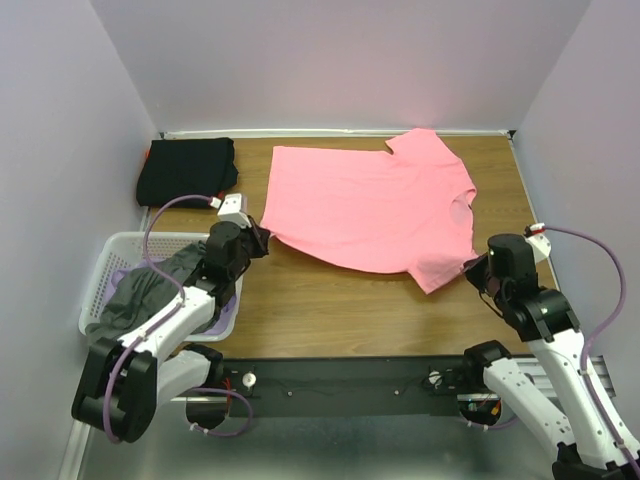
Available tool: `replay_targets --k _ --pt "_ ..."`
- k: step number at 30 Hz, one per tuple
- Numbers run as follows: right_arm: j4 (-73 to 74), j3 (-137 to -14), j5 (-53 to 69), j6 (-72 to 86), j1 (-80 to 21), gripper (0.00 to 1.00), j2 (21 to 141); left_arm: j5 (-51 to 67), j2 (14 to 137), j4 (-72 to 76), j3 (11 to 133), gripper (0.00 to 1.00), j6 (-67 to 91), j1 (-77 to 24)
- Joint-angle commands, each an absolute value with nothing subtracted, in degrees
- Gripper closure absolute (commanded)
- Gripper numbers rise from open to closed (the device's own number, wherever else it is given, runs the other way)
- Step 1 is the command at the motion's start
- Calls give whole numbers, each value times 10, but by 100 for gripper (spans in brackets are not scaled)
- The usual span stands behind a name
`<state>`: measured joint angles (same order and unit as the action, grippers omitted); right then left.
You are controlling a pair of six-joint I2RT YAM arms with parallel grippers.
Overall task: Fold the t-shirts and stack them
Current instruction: Fold the tshirt
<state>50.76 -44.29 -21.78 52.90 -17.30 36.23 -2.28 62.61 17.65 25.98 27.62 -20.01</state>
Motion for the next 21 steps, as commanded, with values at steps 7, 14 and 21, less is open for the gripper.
replay_targets --k 7,14,21 --pt "522 -478 -238 487 -177 99 313 -63 526 82 208 100 299 -207" --pt "463 -476 -236 462 -176 98 349 -58 540 83 225 100 299 -207" --pt "378 -469 -277 449 -176 98 431 -69 597 92 277 100 279 -206"
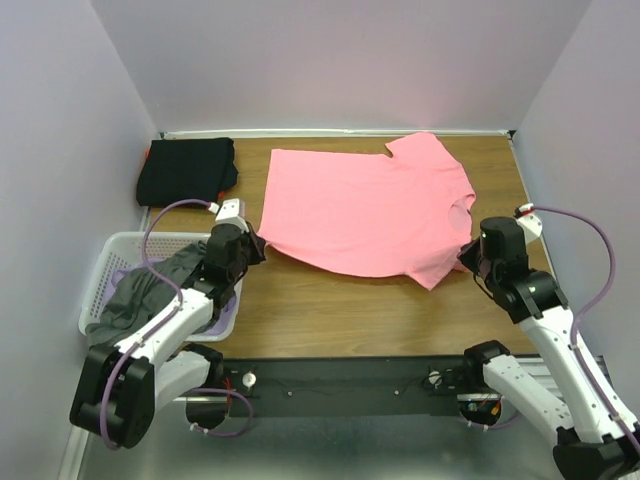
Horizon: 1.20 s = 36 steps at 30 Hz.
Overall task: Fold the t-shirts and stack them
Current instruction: Fold the tshirt
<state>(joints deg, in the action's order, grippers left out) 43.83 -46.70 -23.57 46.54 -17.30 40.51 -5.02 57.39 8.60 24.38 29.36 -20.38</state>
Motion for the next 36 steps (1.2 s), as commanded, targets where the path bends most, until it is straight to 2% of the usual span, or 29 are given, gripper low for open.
replay_targets --k 1,15,36 --pt "369 -471 -286 447 -177 99 450 -69 605 98 281 100 275 -206" --pt "283 -573 -375 404 -175 99 663 -33 763 141 366 100 236 -152" --pt "219 -739 -377 331 -116 99 927 25 968 128 533 100 192 -126"
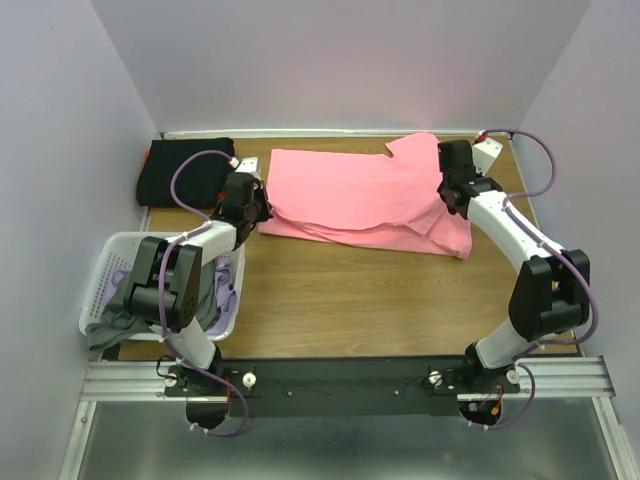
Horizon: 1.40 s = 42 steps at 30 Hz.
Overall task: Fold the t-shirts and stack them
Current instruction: Fold the tshirt
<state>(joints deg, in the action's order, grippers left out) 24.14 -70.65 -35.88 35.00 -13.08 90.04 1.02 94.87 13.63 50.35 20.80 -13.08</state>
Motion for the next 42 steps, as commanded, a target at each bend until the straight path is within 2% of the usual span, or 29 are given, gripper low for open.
replay_targets --k 1,17,18,19,20,21,23,24,25,27,29,36,42 --pt "217 -744 -374 330 -114 99 934 23 971 126 540 100 191 -126" --pt "206 -821 -356 314 -95 99 1047 18 1040 96 619 100 175 -109" --pt "206 -824 -345 311 -95 99 1051 18 1038 96 619 96 174 -108" --pt "203 -828 -338 310 -93 98 1056 18 1036 96 618 90 172 -107" --pt "203 -831 -331 307 -92 97 1058 18 1034 95 618 64 171 -107" --pt "203 -838 -310 302 -88 91 1064 14 1027 95 613 34 171 -106" --pt "203 -837 -279 298 -82 78 1063 12 1007 97 601 16 172 -106" --pt "203 -832 -264 296 -79 68 1060 12 999 98 596 8 173 -106" --pt "203 -827 -243 295 -76 47 1049 13 992 104 590 2 176 -106" --pt "203 -806 -235 297 -74 33 1030 13 974 108 575 2 177 -106" --pt "203 -763 -229 300 -73 26 989 13 963 110 566 2 180 -107" --pt "203 -595 -228 315 -66 25 830 -23 925 113 509 2 196 -112" --pt "203 -505 -193 324 -23 27 765 -36 889 118 475 2 205 -112"
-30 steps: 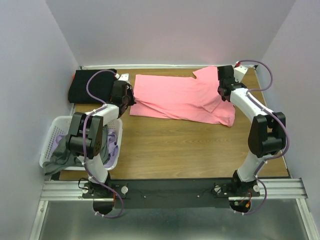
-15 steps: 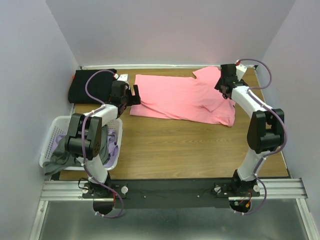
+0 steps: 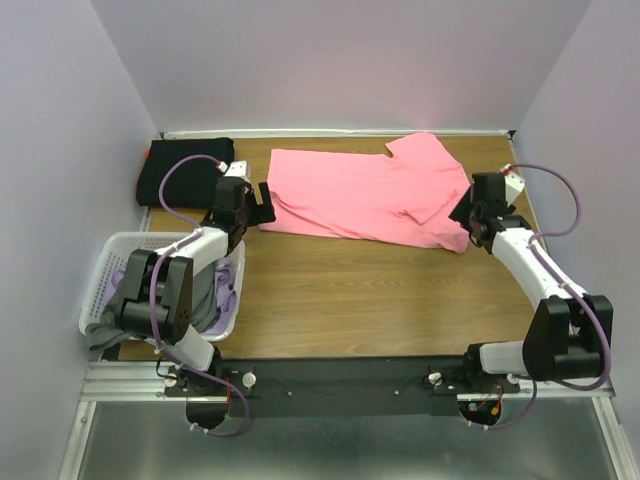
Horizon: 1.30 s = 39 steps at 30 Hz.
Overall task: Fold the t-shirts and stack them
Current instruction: Fold the tshirt
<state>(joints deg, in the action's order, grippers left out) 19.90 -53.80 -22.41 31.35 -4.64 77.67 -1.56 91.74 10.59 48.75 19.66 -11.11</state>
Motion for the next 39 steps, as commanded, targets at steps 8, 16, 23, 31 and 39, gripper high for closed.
replay_targets --k 8,16,23,31,39 --pt "198 -473 -159 336 -3 39 794 -33 918 119 479 7 205 -118" --pt "178 -458 -143 339 24 47 830 -38 961 114 498 19 201 -127" --pt "153 -446 -125 330 42 50 853 -45 983 111 508 24 200 -130" --pt "127 -450 -106 318 54 72 878 -56 997 107 516 37 199 -133" --pt "126 -456 -103 307 58 82 877 -64 1005 95 526 44 196 -137"
